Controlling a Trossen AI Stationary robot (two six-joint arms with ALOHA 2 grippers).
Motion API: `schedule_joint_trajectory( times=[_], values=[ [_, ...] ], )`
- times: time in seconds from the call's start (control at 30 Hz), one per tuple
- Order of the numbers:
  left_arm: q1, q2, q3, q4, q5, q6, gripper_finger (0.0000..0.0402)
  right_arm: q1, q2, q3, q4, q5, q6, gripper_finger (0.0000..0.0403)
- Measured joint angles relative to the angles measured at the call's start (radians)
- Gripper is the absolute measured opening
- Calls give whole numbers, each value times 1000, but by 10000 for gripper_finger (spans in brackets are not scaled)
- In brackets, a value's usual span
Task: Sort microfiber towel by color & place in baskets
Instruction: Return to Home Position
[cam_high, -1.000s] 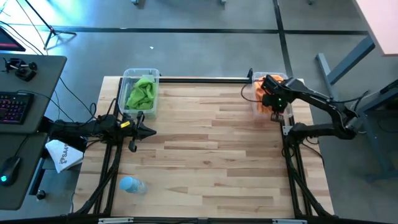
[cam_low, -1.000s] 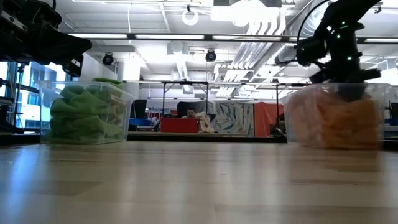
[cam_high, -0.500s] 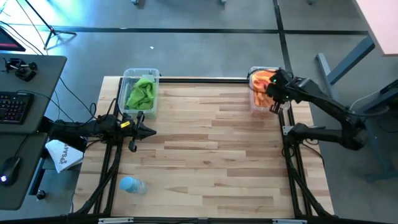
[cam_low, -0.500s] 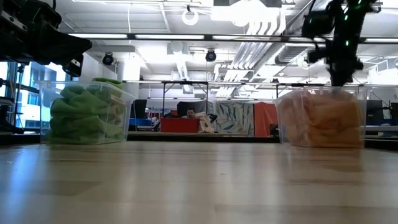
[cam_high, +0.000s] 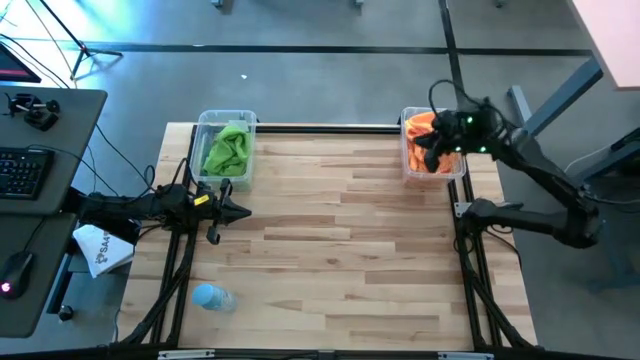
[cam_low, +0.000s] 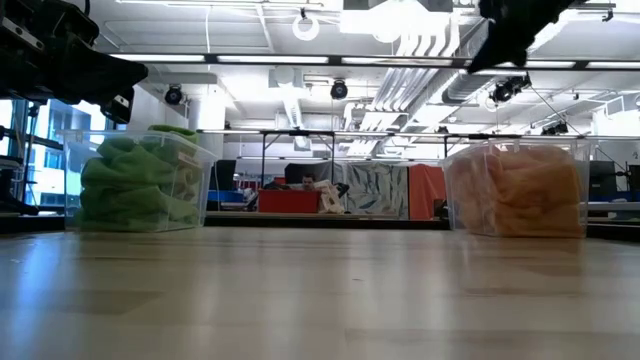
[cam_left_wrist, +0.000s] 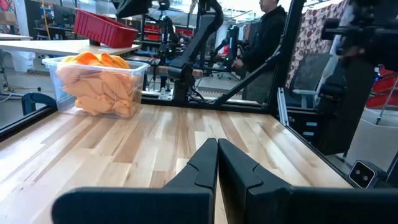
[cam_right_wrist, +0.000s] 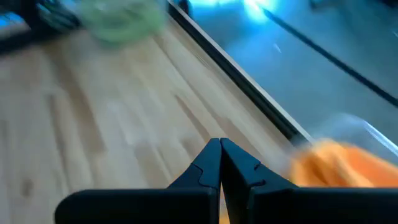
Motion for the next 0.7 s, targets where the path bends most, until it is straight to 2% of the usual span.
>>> schedule_joint_trajectory(
  times=[0.2, 0.37, 0.5, 0.7],
  values=[
    [0, 0, 0, 0, 0, 0, 0, 261, -46, -198, 405, 61, 163, 0],
    [0, 0, 0, 0, 0, 0, 0, 470, -53, -356, 639, 229, 183, 0],
    [0, 0, 0, 0, 0, 0, 0, 581, -53, -450, 738, 307, 240, 0],
    [0, 0, 0, 0, 0, 0, 0, 700, -88, -580, 759, 436, 311, 0]
  ],
)
